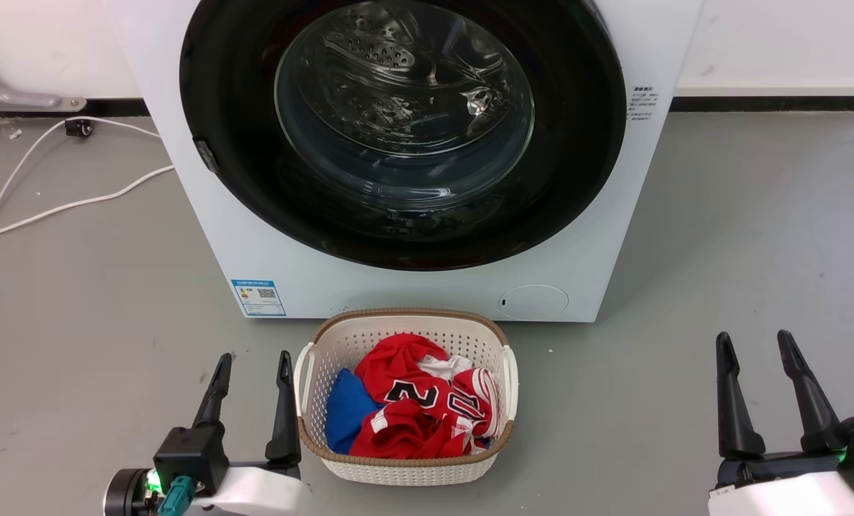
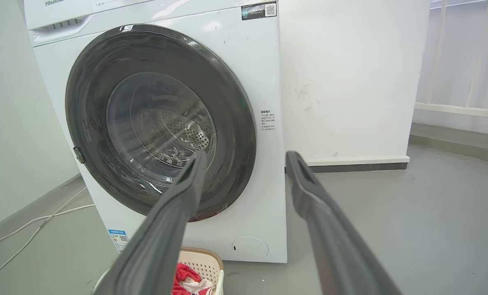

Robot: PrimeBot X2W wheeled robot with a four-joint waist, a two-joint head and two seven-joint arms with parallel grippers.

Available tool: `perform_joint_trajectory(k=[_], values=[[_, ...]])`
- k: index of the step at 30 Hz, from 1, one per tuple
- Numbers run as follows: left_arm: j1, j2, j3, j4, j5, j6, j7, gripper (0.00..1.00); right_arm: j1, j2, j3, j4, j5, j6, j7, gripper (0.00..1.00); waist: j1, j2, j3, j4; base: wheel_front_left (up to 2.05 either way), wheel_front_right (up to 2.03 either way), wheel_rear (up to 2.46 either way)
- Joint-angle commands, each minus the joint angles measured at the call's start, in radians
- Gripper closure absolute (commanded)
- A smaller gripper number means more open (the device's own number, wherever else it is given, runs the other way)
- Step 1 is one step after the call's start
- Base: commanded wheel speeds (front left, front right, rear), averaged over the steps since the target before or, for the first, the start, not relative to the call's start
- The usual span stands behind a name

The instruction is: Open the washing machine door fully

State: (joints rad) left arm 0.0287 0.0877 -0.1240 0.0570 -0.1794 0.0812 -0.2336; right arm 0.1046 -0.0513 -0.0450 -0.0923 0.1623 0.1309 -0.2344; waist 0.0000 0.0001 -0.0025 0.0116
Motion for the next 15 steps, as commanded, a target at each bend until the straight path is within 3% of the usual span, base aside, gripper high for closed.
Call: perform_joint_trajectory(k=[1, 15], values=[[0.006, -0.004, 0.005, 0.001, 0.026, -0.004, -0.01, 0.0, 0.011, 0.001, 0.001, -0.008, -0.021, 0.0, -0.009, 0.0, 0.0, -0.0001, 0.0, 0.0, 0.0, 0.0, 0.0], [0.023, -0.025, 0.029, 0.023, 0.117, -0.021, -0.033, 0.0, 0.025, 0.002, 0.003, -0.018, -0.104, 0.0, -0.032, 0.0, 0.0, -0.0001, -0.002, 0.002, 0.0, 0.0, 0.0]])
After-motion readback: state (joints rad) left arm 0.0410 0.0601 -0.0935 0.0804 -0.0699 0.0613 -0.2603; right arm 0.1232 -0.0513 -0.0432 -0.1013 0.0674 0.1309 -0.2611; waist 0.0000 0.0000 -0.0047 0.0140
